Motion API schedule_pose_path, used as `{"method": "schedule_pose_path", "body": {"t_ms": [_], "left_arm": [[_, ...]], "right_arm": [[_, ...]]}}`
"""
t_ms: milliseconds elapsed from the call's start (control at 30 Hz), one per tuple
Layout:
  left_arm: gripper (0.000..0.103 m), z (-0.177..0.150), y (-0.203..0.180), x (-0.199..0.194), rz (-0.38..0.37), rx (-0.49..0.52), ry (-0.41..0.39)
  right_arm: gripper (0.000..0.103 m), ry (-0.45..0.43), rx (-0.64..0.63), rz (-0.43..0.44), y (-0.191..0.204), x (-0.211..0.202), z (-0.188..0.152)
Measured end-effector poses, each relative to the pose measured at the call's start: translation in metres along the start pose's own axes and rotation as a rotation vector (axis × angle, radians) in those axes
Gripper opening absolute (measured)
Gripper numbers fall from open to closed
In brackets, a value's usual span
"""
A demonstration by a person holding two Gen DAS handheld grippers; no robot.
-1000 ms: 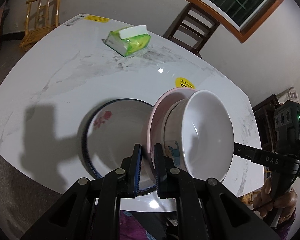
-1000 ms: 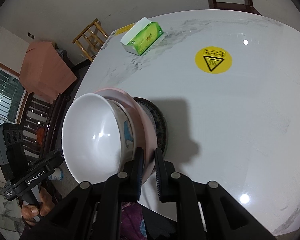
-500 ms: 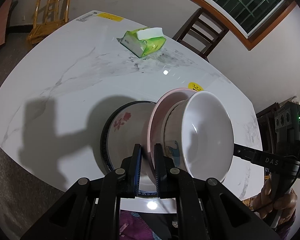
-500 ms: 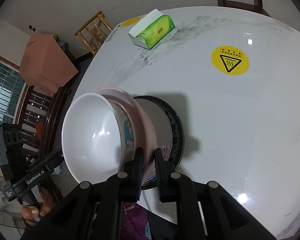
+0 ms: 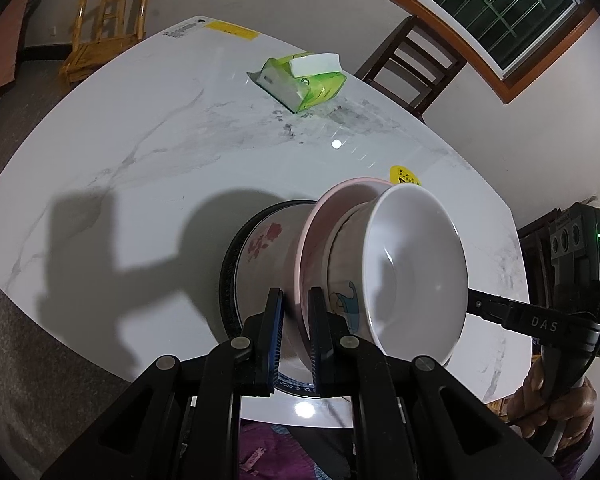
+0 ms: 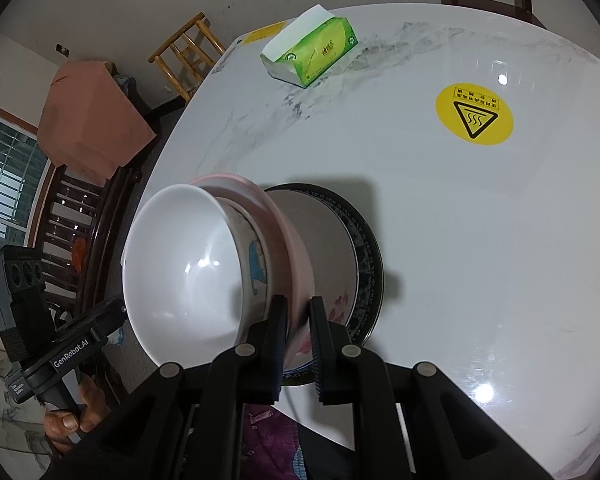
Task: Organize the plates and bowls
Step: 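Carry the nested bowls with both tools onto the plate stack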
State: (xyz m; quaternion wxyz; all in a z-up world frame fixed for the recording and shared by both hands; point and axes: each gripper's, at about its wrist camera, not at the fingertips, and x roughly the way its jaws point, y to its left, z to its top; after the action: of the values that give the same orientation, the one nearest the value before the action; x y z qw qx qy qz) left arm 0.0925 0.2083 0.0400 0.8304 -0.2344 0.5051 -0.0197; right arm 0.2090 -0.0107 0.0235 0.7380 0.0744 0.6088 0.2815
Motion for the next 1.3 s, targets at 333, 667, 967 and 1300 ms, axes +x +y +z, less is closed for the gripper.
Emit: {"method": "schedule_pose_path", "body": {"t_ms": [333, 667, 967, 1300], "left_arm": [[0.008, 0.001, 0.006, 0.004, 0.003, -0.01, 0.005], [0.008, 0.001, 0.01, 0.008, -0.002, -0.014, 0.011], [0.008, 0.0, 0.011, 0.012, 0.003, -0.009, 0.017], [0.008, 0.0, 0.009, 0.018, 0.012, 0.001, 0.021]], "right_arm": [[0.012, 0.01, 0.008, 0.006, 0.001, 0.006, -0.001], [0.012, 0.014, 0.017, 0.007, 0.0, 0.008, -0.002], [0.012, 0.016, 0.025, 0.008, -0.002, 0.01, -0.004], [0.012, 0.015, 0.029, 0.009, -0.005, 0.013, -0.004]]}}
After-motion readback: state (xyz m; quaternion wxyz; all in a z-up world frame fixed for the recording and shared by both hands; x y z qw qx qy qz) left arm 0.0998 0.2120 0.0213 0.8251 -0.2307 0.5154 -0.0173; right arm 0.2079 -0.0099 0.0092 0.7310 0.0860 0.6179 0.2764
